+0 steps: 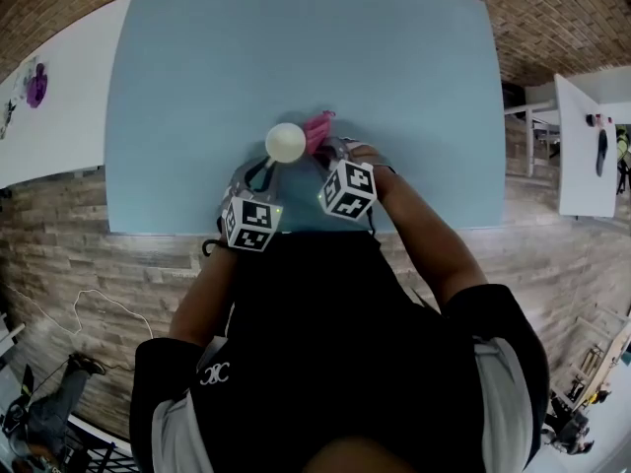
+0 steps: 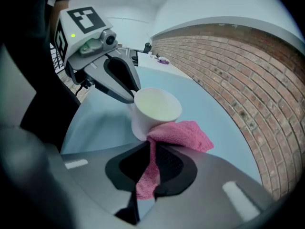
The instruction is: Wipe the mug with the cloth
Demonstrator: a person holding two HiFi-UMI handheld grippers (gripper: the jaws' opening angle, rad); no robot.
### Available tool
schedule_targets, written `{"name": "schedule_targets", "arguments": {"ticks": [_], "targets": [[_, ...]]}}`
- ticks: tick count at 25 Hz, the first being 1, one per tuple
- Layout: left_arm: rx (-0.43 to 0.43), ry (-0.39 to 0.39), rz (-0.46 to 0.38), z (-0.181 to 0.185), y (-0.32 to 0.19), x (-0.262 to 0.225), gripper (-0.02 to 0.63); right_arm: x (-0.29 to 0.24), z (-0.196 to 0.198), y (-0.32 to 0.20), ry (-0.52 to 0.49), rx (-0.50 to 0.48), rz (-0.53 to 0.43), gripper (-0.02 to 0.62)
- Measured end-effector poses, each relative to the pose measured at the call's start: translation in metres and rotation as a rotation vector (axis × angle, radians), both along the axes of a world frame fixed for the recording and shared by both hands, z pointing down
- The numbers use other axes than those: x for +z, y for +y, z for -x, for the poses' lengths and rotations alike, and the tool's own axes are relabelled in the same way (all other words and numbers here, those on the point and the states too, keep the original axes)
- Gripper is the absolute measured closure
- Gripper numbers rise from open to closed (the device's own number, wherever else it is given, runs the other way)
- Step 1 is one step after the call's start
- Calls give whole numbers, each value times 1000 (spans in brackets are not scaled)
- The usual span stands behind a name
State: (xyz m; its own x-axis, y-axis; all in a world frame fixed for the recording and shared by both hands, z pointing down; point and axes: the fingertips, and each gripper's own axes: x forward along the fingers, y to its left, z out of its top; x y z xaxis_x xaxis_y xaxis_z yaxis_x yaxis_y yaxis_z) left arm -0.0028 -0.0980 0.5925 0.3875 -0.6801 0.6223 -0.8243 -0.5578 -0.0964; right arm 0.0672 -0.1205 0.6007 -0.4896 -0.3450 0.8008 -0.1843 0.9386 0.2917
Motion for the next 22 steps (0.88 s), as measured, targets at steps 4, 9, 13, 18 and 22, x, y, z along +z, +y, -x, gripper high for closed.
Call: {"name": "schedule_targets", "arguments": {"ticks": [4, 9, 13, 18, 22], "targets": [[91, 53, 36, -2, -1, 0, 552, 0, -2, 2, 8, -33, 1, 558], [304, -72, 88, 14, -8, 8, 551, -1, 8, 27, 7, -124, 47, 558], [482, -88, 116, 14, -7, 7, 552, 5, 10, 31, 21, -129, 56, 558], [624, -158, 110, 11, -7, 7, 552, 1, -1, 7, 25, -66, 13, 558], [655, -170, 120, 10, -14, 7, 552, -2, -2, -5, 27, -29, -9, 558]]}}
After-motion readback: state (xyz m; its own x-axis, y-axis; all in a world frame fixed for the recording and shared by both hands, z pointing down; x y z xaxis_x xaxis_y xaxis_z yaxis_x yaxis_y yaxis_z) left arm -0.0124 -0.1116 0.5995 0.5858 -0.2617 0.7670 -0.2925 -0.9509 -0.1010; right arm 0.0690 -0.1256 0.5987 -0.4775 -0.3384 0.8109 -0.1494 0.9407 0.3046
